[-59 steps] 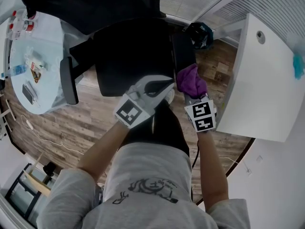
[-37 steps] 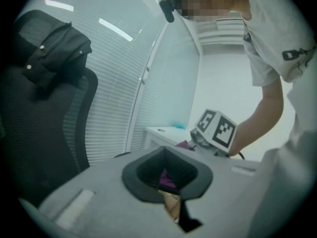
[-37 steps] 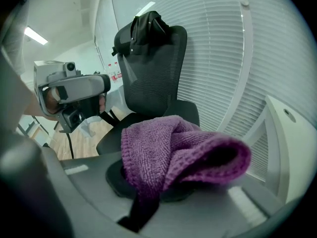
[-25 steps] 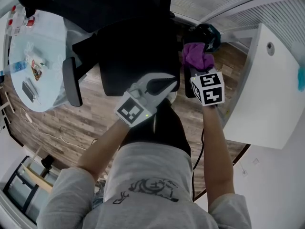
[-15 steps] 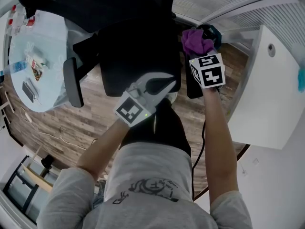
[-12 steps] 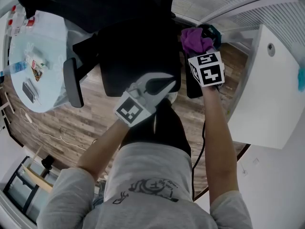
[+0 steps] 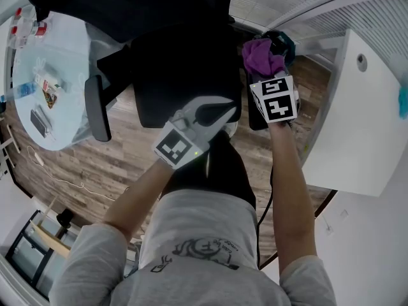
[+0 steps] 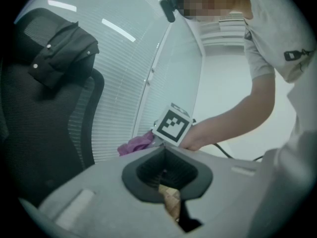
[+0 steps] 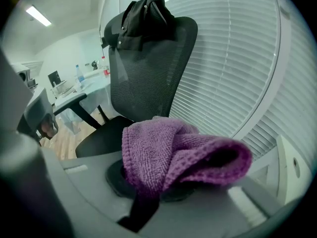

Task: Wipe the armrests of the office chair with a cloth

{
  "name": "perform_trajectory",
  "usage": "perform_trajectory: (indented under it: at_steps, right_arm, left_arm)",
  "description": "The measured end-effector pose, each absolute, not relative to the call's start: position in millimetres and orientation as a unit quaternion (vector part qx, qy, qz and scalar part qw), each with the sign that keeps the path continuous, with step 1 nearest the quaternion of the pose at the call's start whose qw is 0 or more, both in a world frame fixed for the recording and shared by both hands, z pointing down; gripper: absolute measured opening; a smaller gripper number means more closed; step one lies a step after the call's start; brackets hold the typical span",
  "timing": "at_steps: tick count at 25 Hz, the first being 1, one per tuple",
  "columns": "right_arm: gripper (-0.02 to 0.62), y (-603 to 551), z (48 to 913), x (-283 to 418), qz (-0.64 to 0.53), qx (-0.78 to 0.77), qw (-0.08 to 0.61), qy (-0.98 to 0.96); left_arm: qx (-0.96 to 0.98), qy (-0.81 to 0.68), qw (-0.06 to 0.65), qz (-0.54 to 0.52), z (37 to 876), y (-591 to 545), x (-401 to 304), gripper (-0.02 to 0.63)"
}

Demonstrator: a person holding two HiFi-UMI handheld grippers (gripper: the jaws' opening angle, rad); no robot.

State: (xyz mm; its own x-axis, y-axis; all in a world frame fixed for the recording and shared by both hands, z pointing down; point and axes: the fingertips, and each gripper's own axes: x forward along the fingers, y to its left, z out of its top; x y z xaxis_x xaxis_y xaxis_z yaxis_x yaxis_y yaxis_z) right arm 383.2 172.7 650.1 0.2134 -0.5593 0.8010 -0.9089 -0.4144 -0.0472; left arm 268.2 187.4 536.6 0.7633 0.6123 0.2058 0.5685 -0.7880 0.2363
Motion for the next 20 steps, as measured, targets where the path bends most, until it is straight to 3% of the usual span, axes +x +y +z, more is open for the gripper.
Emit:
perform_trajectory:
  at_steps: [20]
  right_arm:
    - [0.032, 262, 638, 273, 0.400, 0.744, 0.219, -0.488]
  left_arm:
    - [0.928, 0.337, 0.077, 0.137, 526, 212, 263, 0.002]
